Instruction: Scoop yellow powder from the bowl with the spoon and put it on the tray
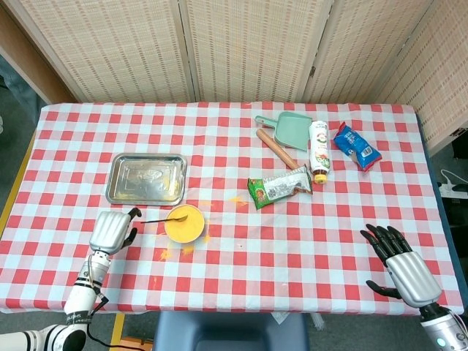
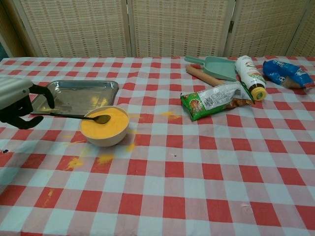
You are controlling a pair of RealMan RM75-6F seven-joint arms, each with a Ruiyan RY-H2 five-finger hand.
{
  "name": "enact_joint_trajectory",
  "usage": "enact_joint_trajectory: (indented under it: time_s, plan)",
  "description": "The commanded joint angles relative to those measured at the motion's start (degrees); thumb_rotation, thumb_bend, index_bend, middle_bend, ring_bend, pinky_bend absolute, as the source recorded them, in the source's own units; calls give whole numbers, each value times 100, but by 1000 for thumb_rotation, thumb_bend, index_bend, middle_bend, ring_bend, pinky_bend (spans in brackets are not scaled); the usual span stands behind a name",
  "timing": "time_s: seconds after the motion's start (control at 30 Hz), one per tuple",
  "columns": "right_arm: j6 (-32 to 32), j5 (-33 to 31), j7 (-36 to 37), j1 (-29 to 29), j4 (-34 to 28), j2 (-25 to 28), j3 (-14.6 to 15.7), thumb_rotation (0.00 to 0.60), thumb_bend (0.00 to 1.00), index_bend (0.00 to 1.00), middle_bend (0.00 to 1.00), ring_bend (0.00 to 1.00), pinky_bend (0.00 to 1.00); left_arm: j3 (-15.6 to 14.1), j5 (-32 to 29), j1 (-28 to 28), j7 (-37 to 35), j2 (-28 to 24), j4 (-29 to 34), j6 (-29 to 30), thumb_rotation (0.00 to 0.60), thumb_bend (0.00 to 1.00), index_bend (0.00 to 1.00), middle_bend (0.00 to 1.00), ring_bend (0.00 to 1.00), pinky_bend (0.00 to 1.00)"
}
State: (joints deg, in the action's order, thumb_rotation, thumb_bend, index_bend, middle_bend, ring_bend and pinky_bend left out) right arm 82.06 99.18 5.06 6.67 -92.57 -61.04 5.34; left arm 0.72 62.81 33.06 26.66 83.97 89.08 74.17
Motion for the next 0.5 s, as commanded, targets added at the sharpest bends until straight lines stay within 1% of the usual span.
enact_joint_trajectory:
  time_s: [0.03, 0.3, 0.5]
  plan:
    - [0, -2, -5, 0, -3, 0, -1, 600, 86, 0, 0, 0, 0, 52, 71, -27, 29, 46, -38, -19, 600, 444, 395, 1000, 1000, 1000]
    - [20, -9, -3, -10, -8, 9, -1, 600, 87, 0, 0, 0, 0, 171, 110, -55, 156, 241, -249, -184, 600, 442, 432, 1000, 1000, 1000]
    - [6, -36, -14, -10, -8, 12, -6, 600, 87, 0, 0, 0, 0, 282, 173, -91, 101, 301, -321, -240, 600, 440, 454, 1000, 1000, 1000]
